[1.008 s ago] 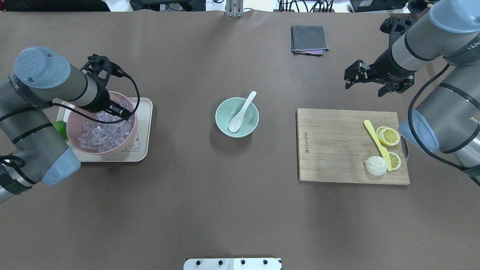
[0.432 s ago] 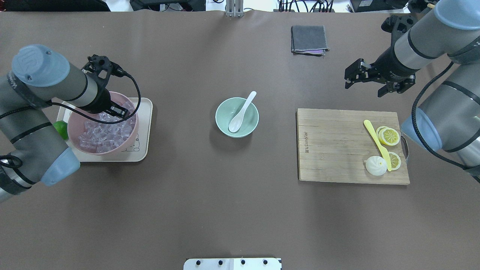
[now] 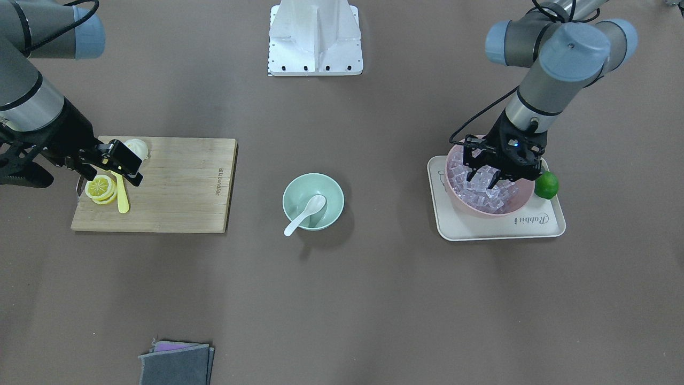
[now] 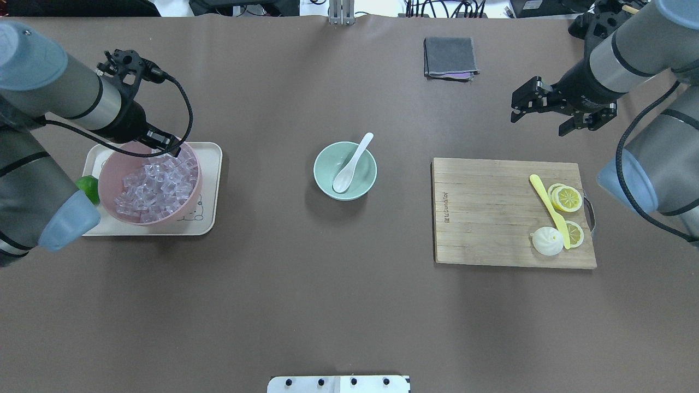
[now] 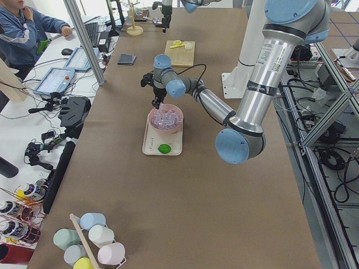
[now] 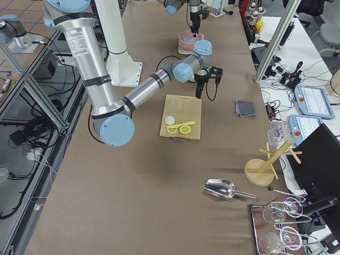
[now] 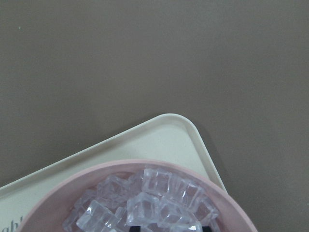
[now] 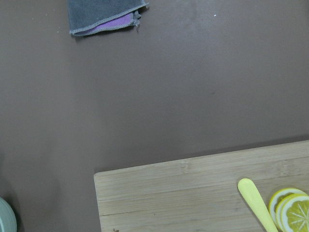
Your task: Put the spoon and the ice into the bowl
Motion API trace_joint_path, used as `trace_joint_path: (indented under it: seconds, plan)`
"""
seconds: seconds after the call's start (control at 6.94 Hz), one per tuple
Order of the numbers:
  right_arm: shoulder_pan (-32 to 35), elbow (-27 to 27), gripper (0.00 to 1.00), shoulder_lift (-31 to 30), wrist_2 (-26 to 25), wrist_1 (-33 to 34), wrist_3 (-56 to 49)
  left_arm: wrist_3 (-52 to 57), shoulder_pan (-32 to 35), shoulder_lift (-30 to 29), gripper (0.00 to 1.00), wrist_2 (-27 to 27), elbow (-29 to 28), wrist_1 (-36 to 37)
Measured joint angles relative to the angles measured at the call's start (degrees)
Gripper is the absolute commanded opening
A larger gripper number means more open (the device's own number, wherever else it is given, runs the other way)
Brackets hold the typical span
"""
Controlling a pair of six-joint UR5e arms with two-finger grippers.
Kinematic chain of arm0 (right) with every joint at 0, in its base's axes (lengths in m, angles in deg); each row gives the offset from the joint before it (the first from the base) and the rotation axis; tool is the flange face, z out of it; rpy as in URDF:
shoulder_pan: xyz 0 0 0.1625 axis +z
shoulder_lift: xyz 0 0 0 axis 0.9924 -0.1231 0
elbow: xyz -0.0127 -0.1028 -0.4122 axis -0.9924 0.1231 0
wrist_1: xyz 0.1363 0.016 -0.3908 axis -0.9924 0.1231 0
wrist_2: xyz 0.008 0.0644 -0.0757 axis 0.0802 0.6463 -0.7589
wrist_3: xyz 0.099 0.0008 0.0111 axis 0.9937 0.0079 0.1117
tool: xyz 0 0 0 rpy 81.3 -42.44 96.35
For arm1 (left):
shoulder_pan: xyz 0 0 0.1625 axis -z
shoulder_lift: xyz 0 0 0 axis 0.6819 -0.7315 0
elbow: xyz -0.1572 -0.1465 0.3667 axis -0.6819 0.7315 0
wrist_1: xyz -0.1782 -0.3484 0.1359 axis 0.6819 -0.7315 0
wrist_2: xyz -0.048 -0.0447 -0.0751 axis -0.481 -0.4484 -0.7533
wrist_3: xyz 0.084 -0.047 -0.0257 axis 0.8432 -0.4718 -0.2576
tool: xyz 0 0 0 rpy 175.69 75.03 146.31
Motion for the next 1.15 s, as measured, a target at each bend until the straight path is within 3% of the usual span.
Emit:
trace_joint_path:
  seconds: [0.29,0.58,0.86,1.01,1.15]
  plan:
    - [1.74,-1.11,1.00,-2.76,0.89,0.02,-4.23,-9.45,-1.36,-7.25,0.00,-0.04,-1.00,3.80]
    - [6.57,-1.11,1.00,-6.62,3.48,0.16,-14.02,-21.83,-8.62,-15.84,0.00,6.24,-5.07,4.59]
    - [12.28,-1.21,1.00,-11.42,6.07,0.19,-23.91,-30.59,-14.21,-24.93,0.00,12.25,-13.39,4.48]
    - [14.58,-1.31,1.00,-13.79,7.05,0.18,-28.07,-33.29,-15.91,-28.44,0.19,14.31,-17.32,4.27]
    - [16.21,-1.33,1.00,-15.75,7.72,0.16,-31.49,-34.71,-16.88,-30.74,0.97,15.39,-19.97,4.12]
